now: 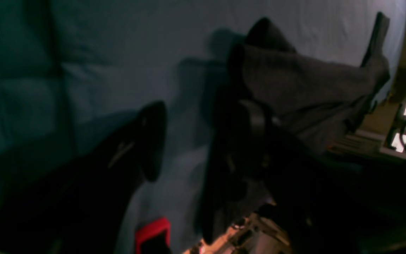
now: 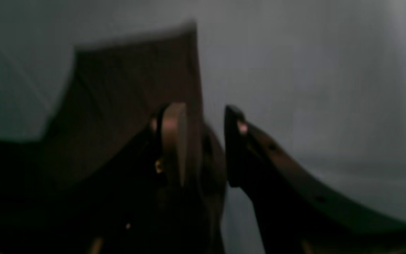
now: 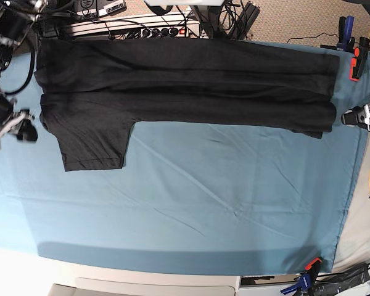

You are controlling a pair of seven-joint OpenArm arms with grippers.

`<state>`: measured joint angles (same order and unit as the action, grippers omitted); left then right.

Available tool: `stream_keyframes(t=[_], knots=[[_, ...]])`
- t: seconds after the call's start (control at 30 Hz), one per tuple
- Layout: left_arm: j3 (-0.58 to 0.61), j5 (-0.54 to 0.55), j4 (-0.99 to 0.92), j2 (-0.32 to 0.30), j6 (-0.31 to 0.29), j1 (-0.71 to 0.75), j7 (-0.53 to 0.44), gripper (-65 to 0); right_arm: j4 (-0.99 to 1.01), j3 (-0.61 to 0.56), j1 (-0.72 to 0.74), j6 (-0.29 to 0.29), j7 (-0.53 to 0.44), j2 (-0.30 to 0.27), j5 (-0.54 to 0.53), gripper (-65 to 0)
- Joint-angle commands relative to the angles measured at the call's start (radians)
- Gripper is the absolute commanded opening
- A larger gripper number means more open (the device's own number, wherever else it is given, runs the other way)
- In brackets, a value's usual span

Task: Fold the T-shirt properly
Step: 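Open both grippers and release the folded hem, then grasp the sleeve end of the folded band with the right gripper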

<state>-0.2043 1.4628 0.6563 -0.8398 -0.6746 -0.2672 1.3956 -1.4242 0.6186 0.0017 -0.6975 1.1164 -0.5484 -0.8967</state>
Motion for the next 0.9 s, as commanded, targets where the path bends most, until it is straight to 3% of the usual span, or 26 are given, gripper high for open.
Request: stream_keyframes(t=[0.0, 0.13, 0.27, 0.6, 0.73, 0.87], knots=[[-0.009, 0.021, 0.022, -0.037, -0.003, -0.027, 0.001, -33.0, -0.016, 0.009, 0.042, -0.001, -0.028, -0.027, 0.005, -45.9], [-0.009, 0.021, 0.029, -0.034, -0.003, -0.067, 0.001, -33.0, -0.013, 0.010, 0.150, -0.001, -0.093, 0.000, 0.153, -45.8], [-0.009, 0.021, 0.034, -0.033, -0.003, -0.085, 0.001, -33.0, 0.080, 0.009, 0.238, 0.017, -0.133, 0.046, 0.258, -31.4], [-0.009, 0.021, 0.225, -0.033, -0.003, -0.085, 0.001, -33.0, 0.447, 0.009, 0.389, 0.029, -0.209, 0.119, 0.261, -31.1], [-0.009, 0.021, 0.272, -0.033, -0.003, -0.085, 0.001, -33.0, 0.525, 0.009, 0.414, 0.029, -0.209, 0.130, 0.261, -31.1], [-0.009, 0.021, 0.277, -0.033, -0.004, -0.085, 0.001, -33.0, 0.554, 0.009, 0.411, 0.065, -0.208, 0.147, 0.295, -31.1]])
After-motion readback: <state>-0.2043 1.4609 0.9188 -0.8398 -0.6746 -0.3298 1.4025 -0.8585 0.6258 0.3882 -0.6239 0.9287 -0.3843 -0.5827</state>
